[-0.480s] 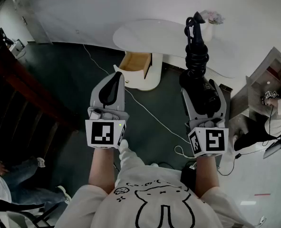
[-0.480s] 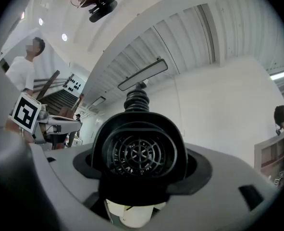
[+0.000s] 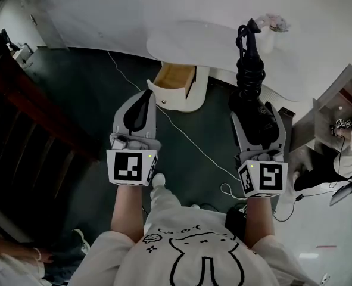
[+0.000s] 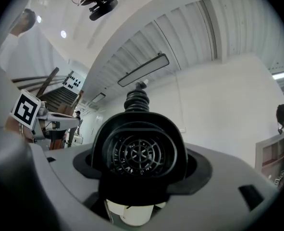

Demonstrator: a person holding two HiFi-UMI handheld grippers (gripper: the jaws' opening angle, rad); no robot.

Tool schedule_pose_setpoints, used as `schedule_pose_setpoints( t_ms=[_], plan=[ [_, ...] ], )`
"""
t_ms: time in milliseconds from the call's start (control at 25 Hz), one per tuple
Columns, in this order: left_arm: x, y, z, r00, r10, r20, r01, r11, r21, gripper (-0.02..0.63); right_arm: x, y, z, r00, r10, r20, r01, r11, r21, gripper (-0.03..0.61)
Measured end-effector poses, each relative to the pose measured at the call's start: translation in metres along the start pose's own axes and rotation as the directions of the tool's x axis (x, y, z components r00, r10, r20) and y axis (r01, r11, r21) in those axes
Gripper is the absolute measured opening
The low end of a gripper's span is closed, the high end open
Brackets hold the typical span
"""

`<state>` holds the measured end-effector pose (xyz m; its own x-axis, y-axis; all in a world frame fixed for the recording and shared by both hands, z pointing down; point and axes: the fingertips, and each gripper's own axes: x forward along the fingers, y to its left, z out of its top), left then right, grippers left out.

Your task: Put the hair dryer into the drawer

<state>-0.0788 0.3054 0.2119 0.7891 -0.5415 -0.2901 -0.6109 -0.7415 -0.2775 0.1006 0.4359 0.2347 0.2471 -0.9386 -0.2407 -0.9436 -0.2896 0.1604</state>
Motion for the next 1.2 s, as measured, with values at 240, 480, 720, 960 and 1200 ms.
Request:
schedule_pose_setpoints(
  t_ms=[240,480,720,960,1200],
  plan=[
    [0.017,0.037,-0.019,1.000,0.008,-0.002,-0.008,1.000,-0.024,0.020,0.035,0.016,-0.006,1.000,-0.002,-0.019,0.002,1.000,-0.010,0.354],
    [0.055,0.095,-0.043,1.000,-0.012,-0.019,0.011,0.999,-0.046,0.021,0.097,0.040,-0.015,0.997,-0.022,-0.068,0.022,1.000,0.004,0.354],
    [0.089,0.136,-0.076,0.998,-0.028,-0.064,0.025,0.999,-0.043,0.020,0.154,0.057,-0.034,0.994,-0.017,-0.112,0.019,1.000,0.015,0.354],
    [0.119,0.187,-0.108,0.996,-0.045,-0.078,0.039,0.996,-0.075,0.021,0.206,0.082,-0.053,0.984,-0.038,-0.173,0.043,0.999,0.030,0.354],
    [0.145,0.223,-0.139,0.994,-0.082,-0.076,0.074,0.991,-0.108,0.020,0.244,0.101,-0.070,0.975,-0.073,-0.208,0.082,0.996,0.036,0.354]
  ],
)
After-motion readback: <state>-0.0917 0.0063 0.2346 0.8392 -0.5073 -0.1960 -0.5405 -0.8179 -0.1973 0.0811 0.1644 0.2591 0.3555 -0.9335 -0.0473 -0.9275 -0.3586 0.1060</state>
